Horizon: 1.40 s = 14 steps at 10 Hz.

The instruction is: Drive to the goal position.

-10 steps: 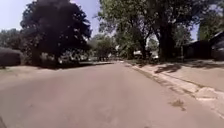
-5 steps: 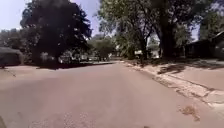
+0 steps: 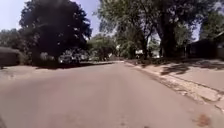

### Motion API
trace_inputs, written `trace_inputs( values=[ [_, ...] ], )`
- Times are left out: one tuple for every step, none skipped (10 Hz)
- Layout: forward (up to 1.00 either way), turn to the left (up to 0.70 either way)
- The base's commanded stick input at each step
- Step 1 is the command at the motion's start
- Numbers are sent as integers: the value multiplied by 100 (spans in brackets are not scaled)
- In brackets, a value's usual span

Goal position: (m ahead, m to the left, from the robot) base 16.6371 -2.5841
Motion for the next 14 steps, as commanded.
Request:
trace_inputs(
  values=[
    [50,0],
    [50,0],
    [50,0],
    [50,0],
    [50,0],
    [50,0],
    [50,0],
    [50,0],
    [50,0],
    [50,0],
    [50,0],
    [50,0],
    [50,0],
    [50,0]
  ],
)
